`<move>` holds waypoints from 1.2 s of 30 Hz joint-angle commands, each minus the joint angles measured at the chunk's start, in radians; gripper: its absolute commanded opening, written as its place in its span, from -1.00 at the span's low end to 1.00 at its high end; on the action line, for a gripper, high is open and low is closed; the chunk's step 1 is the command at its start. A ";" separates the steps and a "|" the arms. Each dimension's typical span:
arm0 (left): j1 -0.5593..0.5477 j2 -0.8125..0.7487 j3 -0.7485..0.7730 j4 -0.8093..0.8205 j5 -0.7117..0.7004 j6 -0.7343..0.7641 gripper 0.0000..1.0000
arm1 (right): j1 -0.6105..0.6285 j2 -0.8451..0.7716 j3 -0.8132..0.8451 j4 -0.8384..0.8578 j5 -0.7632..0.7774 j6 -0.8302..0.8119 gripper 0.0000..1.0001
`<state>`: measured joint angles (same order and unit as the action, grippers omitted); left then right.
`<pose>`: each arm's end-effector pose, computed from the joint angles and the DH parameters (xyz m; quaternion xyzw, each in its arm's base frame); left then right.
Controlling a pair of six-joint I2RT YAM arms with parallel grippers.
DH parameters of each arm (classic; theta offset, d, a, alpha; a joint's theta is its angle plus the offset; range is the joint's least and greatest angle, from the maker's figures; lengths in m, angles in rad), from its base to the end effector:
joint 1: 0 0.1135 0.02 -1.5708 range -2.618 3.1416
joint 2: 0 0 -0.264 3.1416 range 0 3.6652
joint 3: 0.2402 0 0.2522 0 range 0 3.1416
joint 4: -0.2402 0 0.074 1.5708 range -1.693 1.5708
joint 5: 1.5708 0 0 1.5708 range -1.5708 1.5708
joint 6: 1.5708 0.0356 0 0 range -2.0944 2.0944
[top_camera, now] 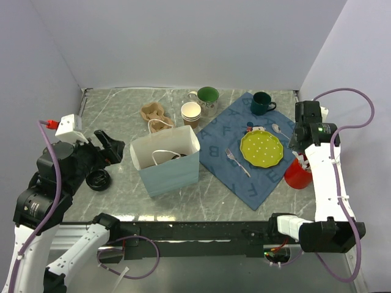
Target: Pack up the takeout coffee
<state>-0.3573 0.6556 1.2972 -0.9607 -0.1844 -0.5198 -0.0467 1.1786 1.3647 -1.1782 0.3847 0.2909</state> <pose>0.0721 -0.0200 0.4349 -0.1192 0.8000 -0.1801 0.5598 0.2064 -0.0230 0.3722 0.2118 0.9182 -0.1477 0.3003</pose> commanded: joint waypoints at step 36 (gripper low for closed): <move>-0.104 -0.005 -0.012 0.065 -0.141 0.093 0.94 | -0.007 -0.054 -0.105 0.020 0.025 0.067 -0.44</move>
<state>-0.4519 0.6498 1.2877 -0.9443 -0.3058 -0.4454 -0.0486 1.1584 1.2385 -1.1580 0.4240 0.3290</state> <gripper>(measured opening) 0.969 0.302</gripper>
